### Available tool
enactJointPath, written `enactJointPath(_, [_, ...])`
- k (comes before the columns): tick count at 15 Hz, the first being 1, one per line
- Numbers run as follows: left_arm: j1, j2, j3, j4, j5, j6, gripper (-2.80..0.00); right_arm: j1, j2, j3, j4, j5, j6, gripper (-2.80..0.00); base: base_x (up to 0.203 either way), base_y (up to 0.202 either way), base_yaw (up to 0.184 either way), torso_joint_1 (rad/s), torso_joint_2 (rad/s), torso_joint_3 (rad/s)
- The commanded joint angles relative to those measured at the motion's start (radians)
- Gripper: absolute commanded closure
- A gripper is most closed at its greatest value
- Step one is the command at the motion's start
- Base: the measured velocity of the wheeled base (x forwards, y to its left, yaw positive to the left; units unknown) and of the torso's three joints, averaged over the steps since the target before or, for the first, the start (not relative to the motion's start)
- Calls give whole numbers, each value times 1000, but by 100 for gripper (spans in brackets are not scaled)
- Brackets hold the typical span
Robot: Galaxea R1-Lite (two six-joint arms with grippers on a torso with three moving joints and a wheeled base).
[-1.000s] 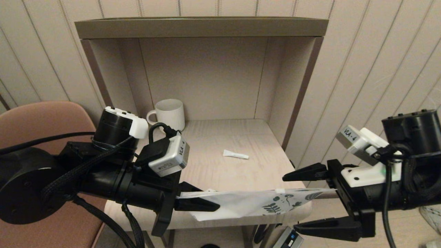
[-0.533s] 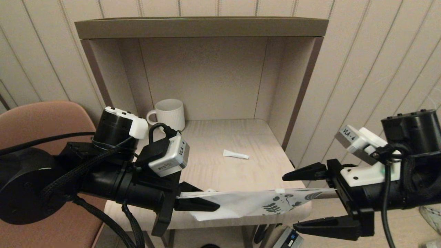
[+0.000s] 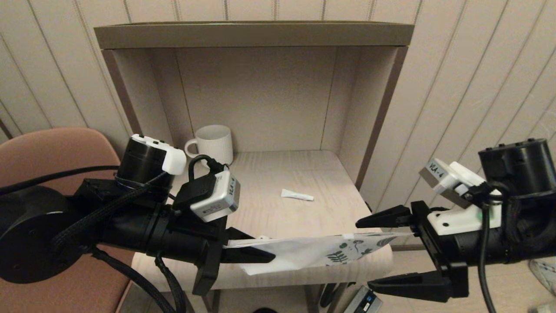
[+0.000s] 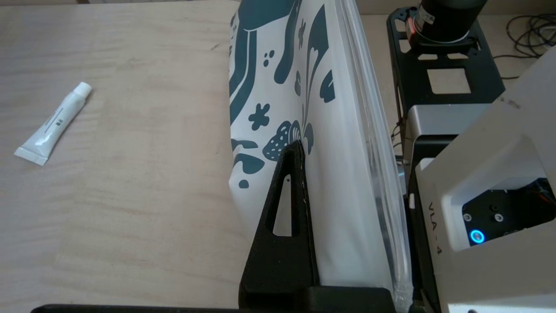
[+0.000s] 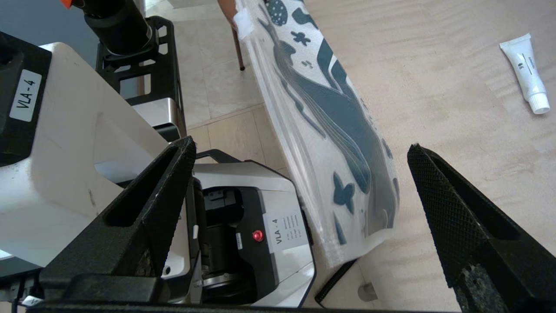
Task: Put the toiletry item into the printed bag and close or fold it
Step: Hand it to the other hand
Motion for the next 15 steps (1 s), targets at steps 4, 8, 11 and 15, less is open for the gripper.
enactJointPath(4, [-3,0,-2,0,41,5,0,0,1,2,-1,6,-3,-280,0,0,0,0,0,0])
enactJointPath(8, [-3,-3,-3,0,70,5,0,1,1,2,-1,6,-3,-280,0,0,0,0,0,0])
enactJointPath(11, [-3,-4,-4,0,83,5,0,0,1,2,-1,6,-3,-280,0,0,0,0,0,0])
enactJointPath(15, [-3,-1,-5,1,84,5,0,0,1,2,-1,5,-3,-280,0,0,0,0,0,0])
